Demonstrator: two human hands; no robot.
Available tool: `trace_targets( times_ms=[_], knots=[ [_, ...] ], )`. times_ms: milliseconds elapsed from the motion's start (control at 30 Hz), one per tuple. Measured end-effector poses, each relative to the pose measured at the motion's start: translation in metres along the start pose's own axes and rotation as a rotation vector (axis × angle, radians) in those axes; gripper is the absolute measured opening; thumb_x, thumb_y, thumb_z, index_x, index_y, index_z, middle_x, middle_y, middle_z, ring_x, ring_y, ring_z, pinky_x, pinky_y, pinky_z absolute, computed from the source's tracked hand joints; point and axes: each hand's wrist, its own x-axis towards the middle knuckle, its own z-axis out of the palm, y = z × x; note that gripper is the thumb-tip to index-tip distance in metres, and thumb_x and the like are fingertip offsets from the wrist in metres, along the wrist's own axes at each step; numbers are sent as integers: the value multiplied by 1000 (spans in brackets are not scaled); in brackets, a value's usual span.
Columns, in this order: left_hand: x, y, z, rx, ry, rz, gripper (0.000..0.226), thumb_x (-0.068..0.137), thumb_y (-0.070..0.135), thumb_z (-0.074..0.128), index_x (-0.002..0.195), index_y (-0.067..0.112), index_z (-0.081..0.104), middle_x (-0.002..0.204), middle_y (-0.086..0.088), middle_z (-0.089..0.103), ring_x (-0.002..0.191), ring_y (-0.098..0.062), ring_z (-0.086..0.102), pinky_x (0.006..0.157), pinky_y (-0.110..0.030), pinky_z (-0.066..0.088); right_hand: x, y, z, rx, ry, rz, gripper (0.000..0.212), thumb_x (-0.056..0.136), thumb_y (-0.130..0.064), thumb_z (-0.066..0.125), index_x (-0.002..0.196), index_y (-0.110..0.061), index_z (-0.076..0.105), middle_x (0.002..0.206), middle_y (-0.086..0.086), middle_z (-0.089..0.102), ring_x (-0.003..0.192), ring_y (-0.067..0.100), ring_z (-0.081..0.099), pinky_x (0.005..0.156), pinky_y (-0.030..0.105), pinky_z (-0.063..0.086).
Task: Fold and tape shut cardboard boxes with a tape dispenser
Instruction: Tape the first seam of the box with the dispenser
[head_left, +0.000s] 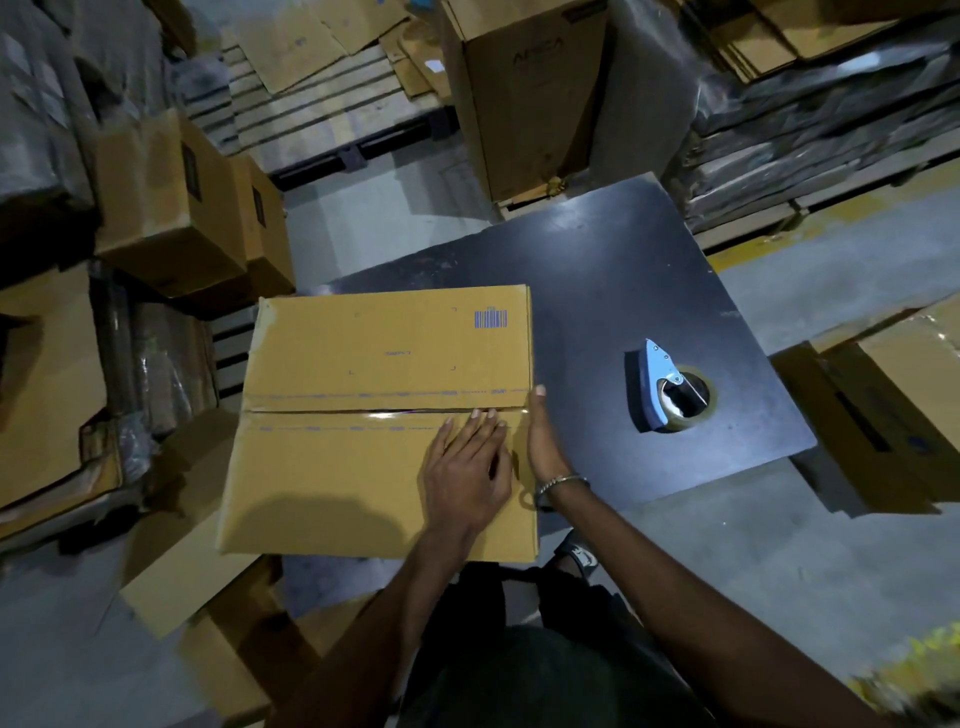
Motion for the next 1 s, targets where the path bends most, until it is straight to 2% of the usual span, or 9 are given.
trace_targets(
  times_ms=[67,133,200,367,567,667,800,900,1000],
  knots=[
    [1,-1,-3,-71,34,-40,31,97,17,61,122,17,79,137,4,70,132,-8,62,116,-48,44,0,-6,-2,-99,96,38,104,81,-98,14,157,-31,38,157,-10,42,147,19,38,123,48,28],
    [6,-2,-7,-47,-59,-67,45,98,19,58,142,16,66,155,0,57,145,-12,51,124,-49,34,-3,-7,4,-228,197,-39,101,85,-94,17,164,-32,23,171,-7,19,157,17,19,126,51,20],
    [11,-1,-9,72,-260,-65,65,101,30,46,164,18,36,173,-4,27,161,-18,20,129,-51,21,-5,-6,15,-272,270,-85,97,88,-91,23,165,-34,13,174,-5,-2,160,16,1,127,51,12],
    [7,-28,-21,120,-451,-6,61,113,48,21,169,25,14,177,0,7,164,-19,2,130,-52,14,-2,-7,23,-241,302,-43,89,93,-85,23,150,-21,48,153,8,52,139,33,49,113,48,40],
    [-12,-110,-56,223,-478,-208,70,110,64,10,169,29,-3,176,2,-8,163,-18,-8,131,-50,0,-16,-15,31,-521,495,-109,69,103,-70,25,125,-14,57,119,18,68,106,39,62,76,40,42],
    [-5,-117,-63,217,-432,-418,77,107,66,7,168,20,1,177,-7,-2,164,-24,-4,130,-55,-2,-19,-10,44,-834,593,-330,66,106,-63,30,150,-15,43,151,12,51,140,31,46,104,48,44],
    [10,-86,-47,78,-532,44,67,112,51,10,169,18,1,175,-4,-11,164,-23,-5,131,-54,2,-18,4,58,-1324,455,-659,63,108,-47,32,163,-15,28,171,12,19,159,28,16,122,53,26],
    [11,-118,-54,95,-607,91,70,111,59,6,168,22,-9,175,1,-17,162,-18,-18,132,-47,-1,-16,4,52,-1375,388,-623,59,110,-44,21,164,-22,25,171,10,18,159,24,14,126,49,19],
    [-1,-181,-77,195,-538,-103,77,108,68,4,168,22,-8,176,-1,-16,162,-20,-15,132,-47,0,-17,5,57,-1411,423,-552,60,109,-48,16,166,-28,16,173,8,13,160,23,8,128,45,12]
  ],
)
